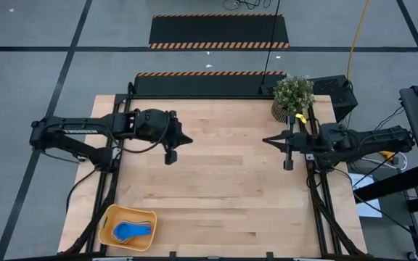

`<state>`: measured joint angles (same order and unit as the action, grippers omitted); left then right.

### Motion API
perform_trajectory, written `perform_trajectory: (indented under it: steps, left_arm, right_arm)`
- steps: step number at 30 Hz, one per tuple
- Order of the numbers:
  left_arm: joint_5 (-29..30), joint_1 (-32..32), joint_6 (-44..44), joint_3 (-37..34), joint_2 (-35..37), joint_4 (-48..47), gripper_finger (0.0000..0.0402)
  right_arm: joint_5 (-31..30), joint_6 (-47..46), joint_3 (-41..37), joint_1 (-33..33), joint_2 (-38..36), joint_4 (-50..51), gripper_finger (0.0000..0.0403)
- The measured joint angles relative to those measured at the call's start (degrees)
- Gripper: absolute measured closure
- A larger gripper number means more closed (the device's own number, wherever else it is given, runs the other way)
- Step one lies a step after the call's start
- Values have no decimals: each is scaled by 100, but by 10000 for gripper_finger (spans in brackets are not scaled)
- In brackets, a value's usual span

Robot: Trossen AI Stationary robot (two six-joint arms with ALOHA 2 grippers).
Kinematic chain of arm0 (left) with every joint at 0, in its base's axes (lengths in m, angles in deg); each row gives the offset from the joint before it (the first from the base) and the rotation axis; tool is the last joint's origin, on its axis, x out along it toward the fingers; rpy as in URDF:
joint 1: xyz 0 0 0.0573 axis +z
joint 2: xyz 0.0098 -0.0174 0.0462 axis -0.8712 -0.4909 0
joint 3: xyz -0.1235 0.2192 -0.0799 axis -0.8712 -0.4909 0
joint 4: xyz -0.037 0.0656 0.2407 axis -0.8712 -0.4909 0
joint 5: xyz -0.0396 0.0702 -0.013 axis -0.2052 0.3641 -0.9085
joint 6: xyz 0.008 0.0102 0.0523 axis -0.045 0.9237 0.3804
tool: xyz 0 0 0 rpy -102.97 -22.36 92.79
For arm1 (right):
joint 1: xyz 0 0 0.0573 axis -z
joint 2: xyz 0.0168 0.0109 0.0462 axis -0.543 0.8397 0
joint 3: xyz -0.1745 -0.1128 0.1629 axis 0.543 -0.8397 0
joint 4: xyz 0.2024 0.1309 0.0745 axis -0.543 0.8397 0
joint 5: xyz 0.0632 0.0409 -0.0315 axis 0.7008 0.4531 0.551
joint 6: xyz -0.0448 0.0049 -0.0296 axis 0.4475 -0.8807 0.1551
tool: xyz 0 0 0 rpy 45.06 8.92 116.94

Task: Nest measuring cups in basket
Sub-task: Return to Home Position

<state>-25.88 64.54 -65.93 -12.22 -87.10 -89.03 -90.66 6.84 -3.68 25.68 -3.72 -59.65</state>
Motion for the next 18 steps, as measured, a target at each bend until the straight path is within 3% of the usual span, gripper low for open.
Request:
perform_trajectory:
  steps: [5, 12, 18]
  left_arm:
    - [-134, 132, -78, -563, 252, 367, 399]
    - [-368, 167, -399, -1378, 875, 531, 399]
    - [-322, 167, -538, -1877, 1413, 890, 398]
  right_arm:
    - [-49, -123, -620, 254, -142, -411, 403]
    - [555, -236, -1141, 543, -275, -581, 403]
    - [527, -732, -1717, 610, -474, -615, 403]
